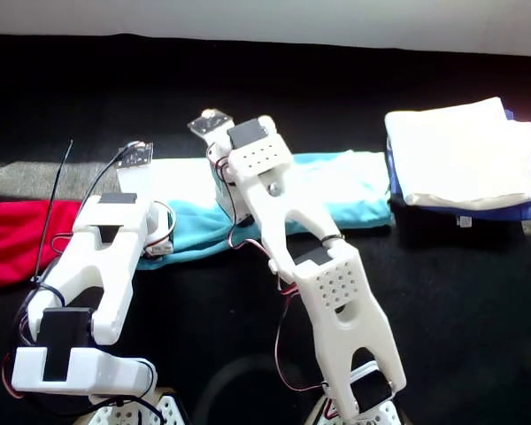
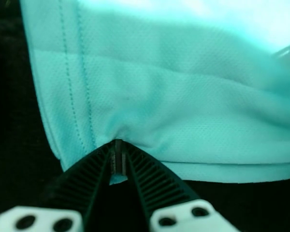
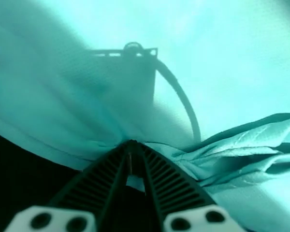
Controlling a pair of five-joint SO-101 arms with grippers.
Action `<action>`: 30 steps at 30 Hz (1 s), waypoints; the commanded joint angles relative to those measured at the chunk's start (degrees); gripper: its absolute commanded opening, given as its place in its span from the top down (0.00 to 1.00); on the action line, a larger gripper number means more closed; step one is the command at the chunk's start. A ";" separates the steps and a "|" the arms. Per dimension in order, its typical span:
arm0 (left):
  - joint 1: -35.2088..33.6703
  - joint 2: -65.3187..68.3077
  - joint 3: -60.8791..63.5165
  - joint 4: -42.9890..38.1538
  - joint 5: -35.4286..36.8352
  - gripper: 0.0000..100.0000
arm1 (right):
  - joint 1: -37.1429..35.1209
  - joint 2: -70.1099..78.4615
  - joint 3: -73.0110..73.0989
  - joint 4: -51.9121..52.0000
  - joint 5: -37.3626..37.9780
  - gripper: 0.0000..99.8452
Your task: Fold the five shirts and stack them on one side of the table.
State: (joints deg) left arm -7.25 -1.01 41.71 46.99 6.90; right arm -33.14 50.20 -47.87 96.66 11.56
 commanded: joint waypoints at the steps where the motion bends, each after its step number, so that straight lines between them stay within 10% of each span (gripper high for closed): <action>1: 0.40 0.31 -1.10 -0.09 0.09 0.99 | -0.31 -2.15 -1.01 2.86 -0.70 0.99; 15: 0.04 -5.67 -8.31 11.34 0.09 0.99 | 5.32 -14.02 -12.79 4.53 -0.44 0.99; 30: -14.20 11.30 -25.98 17.14 -0.09 0.83 | 10.42 -58.95 31.69 4.26 6.15 0.80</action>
State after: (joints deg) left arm -20.70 6.29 20.00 63.78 6.81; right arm -24.88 1.76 -22.90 100.44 17.10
